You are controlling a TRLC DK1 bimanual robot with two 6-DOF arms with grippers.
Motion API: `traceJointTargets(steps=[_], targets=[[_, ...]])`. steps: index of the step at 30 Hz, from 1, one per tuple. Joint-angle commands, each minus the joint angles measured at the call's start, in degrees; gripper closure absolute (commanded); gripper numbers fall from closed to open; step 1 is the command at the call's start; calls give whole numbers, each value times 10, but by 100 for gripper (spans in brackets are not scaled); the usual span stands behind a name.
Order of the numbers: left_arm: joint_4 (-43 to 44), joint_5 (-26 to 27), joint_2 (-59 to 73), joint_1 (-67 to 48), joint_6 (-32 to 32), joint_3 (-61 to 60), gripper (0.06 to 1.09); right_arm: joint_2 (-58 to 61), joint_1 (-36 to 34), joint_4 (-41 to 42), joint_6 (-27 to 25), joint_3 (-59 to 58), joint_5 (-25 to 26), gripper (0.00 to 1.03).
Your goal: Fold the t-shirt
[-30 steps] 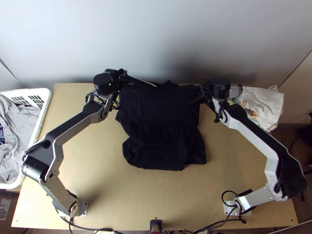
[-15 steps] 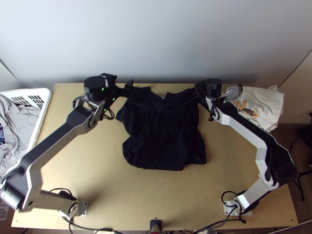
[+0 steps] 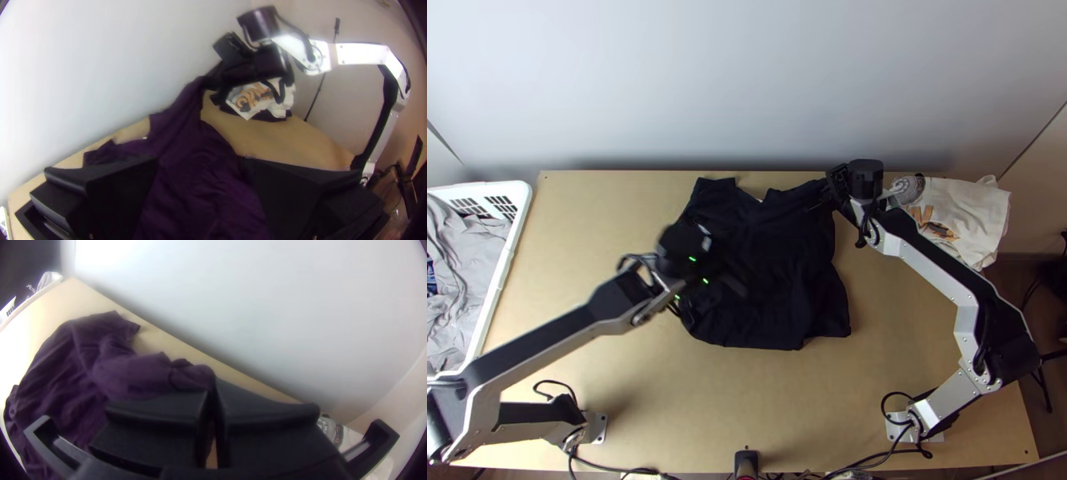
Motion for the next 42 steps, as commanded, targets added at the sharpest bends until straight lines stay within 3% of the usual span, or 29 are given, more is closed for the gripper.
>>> traceJointTargets(steps=[1,17,42], targets=[[-11,22,65,-71,10,9,12,-13,6,-12,8,2,-4,100],[-91,111,291,-165,30,217,11,3,12,-13,11,18,-5,100],[-132,120,491,-197,54,394,11,15,9,-11,21,25,-14,100]])
